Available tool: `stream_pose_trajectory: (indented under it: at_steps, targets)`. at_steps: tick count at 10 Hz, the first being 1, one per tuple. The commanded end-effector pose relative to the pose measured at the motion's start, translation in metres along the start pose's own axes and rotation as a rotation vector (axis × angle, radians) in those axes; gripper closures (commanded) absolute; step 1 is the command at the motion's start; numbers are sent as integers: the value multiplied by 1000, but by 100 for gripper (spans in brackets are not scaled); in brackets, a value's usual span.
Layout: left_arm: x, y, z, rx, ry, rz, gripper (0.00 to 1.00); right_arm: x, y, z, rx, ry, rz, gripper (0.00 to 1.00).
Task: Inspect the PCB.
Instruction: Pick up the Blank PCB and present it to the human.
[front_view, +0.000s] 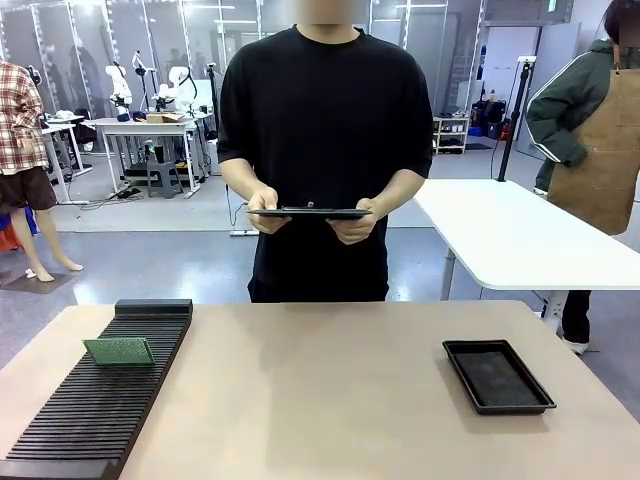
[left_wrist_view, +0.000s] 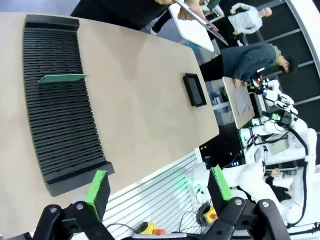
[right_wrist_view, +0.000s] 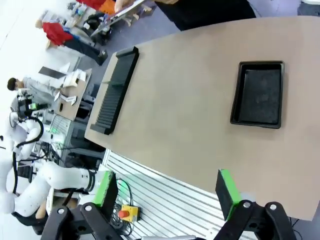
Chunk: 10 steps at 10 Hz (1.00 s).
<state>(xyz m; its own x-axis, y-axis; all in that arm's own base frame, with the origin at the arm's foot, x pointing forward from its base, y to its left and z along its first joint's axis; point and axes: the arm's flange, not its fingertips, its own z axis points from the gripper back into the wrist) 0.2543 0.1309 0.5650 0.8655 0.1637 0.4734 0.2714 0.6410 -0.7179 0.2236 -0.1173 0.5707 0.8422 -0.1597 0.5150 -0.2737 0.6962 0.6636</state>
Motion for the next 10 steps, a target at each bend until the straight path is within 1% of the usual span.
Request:
stream_pose_trajectory:
  at_steps: [1, 2, 9, 10]
  targets:
    - [-10, -3, -5, -16, -102, -39, 0, -19, 3, -20, 18, -33, 29, 0]
    - [0, 0, 0, 0, 0, 0, 0, 0, 0, 0, 0, 0, 0, 0]
    - [-4, 3, -2, 8, -11, 9, 0, 0, 0, 0, 0, 0, 0, 0]
    - [3, -27, 1, 183, 29, -134, 0, 0, 0, 0, 0, 0, 0, 0]
